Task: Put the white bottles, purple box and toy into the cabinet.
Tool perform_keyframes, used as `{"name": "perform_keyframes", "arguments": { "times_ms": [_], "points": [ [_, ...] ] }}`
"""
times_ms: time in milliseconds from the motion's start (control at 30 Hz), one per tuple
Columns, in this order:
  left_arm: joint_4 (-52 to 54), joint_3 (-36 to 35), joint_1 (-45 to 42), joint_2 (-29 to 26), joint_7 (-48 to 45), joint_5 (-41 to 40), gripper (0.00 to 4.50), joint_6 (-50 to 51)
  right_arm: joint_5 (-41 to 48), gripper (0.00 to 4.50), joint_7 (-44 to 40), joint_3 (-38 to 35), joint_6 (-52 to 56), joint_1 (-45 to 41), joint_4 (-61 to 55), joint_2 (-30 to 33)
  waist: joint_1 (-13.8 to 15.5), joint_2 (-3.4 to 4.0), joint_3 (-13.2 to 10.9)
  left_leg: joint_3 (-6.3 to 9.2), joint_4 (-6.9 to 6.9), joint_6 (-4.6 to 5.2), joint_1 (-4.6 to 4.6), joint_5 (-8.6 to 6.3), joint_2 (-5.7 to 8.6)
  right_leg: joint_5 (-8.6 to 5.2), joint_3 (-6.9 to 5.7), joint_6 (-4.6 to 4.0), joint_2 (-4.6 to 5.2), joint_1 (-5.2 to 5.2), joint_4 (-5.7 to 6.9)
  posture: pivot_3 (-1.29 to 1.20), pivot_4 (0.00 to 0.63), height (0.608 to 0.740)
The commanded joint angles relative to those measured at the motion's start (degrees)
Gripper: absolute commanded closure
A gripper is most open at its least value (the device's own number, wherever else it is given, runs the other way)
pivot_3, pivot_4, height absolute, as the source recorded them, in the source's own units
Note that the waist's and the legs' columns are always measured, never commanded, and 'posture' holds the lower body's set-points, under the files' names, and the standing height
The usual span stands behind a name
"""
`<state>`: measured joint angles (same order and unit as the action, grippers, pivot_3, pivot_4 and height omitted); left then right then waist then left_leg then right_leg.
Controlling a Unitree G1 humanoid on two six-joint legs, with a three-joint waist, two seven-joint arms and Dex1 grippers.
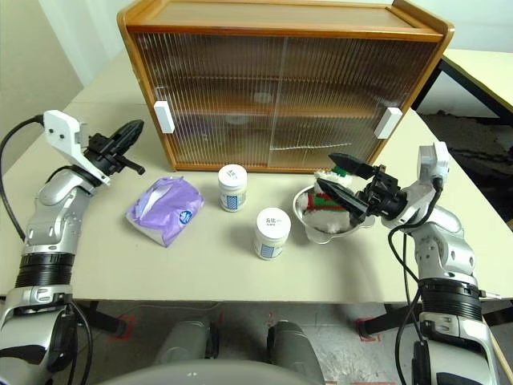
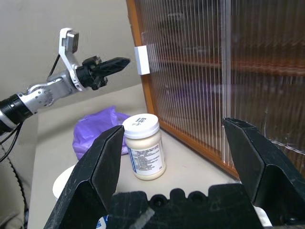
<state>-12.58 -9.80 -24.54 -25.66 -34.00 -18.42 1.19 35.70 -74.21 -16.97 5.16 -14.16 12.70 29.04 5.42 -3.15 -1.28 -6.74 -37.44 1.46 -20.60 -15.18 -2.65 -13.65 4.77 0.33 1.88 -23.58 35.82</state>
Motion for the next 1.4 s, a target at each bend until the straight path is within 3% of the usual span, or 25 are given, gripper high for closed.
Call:
{"name": "perform_keyframes", "arguments": {
  "times_ms": [33, 733, 1400],
  "points": [
    [-1.9, 1.1, -0.7, 0.6, -0.3, 0.9, 4.45, 0.5, -0.3, 0.0, 1.3, 0.4, -0.6, 0.5, -1.5, -0.2, -0.3, 0.0, 0.0, 0.01, 0.0, 0.0, 0.0, 0.0, -0.01, 0.0, 0.0, 0.0, -0.01, 0.0, 0.0, 0.14, 0.0, 0.74],
    [-8.3, 3.5, -6.7, 4.8, -0.7, 2.5, 4.45, -0.7, -0.1, 0.0, 4.6, 1.2, -0.1, 1.8, -4.6, -0.4, -1.3, -0.01, 0.0, 0.1, -0.22, 0.01, -0.03, 0.01, 0.01, 0.06, -0.01, 0.01, -0.02, 0.06, 0.05, 0.12, 0.0, 0.74],
    [-28.2, 10.0, -19.2, 16.4, -5.4, 7.1, 4.45, -9.7, 4.6, 0.0, 3.2, 0.8, 5.2, 4.3, -11.5, 0.5, -1.6, 0.0, 0.0, 0.16, -0.69, 0.04, -0.51, 0.02, 0.07, 0.07, -0.17, 0.19, -0.13, -0.02, 0.03, 0.05, 0.0, 0.74]
  ]
}}
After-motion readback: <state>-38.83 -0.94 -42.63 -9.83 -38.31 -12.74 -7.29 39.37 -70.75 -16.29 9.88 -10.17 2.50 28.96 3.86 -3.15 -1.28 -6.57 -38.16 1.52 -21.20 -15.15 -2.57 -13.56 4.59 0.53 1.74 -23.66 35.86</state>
